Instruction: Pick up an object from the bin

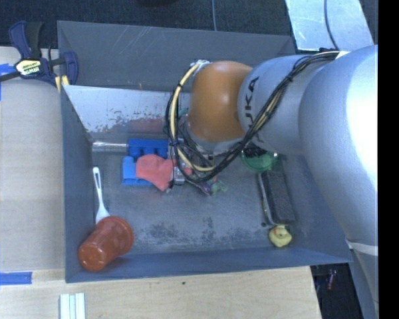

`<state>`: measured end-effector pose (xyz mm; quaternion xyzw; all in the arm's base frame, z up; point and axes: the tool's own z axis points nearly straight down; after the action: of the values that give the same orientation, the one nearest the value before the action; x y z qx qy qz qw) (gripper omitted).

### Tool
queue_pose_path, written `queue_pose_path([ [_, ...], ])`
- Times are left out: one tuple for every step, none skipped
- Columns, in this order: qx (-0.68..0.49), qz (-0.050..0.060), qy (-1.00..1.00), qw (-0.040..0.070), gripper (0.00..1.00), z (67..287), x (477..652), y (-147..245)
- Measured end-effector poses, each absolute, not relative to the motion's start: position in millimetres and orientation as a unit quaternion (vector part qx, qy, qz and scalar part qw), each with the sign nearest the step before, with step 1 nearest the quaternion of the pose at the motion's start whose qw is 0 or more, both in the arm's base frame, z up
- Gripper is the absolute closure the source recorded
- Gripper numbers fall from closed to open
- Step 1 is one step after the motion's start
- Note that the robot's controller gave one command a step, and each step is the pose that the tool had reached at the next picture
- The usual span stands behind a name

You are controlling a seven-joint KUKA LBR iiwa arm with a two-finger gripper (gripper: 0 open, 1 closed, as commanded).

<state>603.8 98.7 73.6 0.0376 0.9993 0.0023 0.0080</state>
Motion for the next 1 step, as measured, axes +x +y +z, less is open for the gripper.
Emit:
queue_pose_path([
  [0.038, 0.002, 0.999, 0.008, 1.0, 73.6, 603.8, 98.7],
])
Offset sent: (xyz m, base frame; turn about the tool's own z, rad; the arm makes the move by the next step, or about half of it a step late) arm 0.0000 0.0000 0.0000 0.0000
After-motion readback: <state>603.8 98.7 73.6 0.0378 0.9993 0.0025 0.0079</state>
